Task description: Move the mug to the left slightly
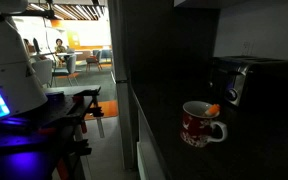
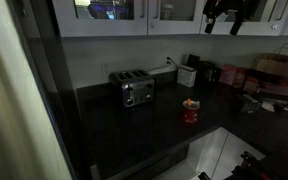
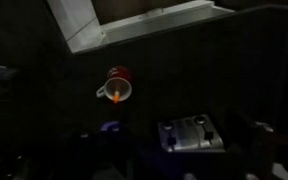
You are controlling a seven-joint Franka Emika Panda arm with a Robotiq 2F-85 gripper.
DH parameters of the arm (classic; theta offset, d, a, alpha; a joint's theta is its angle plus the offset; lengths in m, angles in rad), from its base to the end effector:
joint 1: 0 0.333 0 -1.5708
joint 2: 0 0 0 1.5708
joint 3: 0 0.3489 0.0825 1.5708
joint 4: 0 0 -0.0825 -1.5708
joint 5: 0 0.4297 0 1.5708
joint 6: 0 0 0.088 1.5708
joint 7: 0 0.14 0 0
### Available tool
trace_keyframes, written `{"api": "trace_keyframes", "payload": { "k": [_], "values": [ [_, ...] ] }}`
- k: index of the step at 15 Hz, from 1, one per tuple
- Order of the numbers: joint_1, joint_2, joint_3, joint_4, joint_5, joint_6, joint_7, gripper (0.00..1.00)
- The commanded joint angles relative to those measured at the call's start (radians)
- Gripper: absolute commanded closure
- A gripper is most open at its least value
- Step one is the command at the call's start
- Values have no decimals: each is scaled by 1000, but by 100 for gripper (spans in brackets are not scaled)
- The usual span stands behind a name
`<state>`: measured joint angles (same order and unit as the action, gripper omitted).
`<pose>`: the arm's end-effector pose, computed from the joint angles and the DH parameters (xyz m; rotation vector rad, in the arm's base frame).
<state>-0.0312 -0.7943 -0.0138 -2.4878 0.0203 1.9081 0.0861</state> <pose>0.3610 -0.0148 0.5476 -3.0827 0.2048 -0.3316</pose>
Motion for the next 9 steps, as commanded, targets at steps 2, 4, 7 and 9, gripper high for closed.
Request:
{"api": "trace_keyframes", "payload": {
  "k": [2,4,7,9],
  "values": [
    [-5,1,4,2,3,-2,-3,0],
    [-5,1,4,2,3,-2,-3,0],
    [-5,1,4,2,3,-2,-3,0],
    [0,27,-10,-9,17,38,-16,0]
  ]
}}
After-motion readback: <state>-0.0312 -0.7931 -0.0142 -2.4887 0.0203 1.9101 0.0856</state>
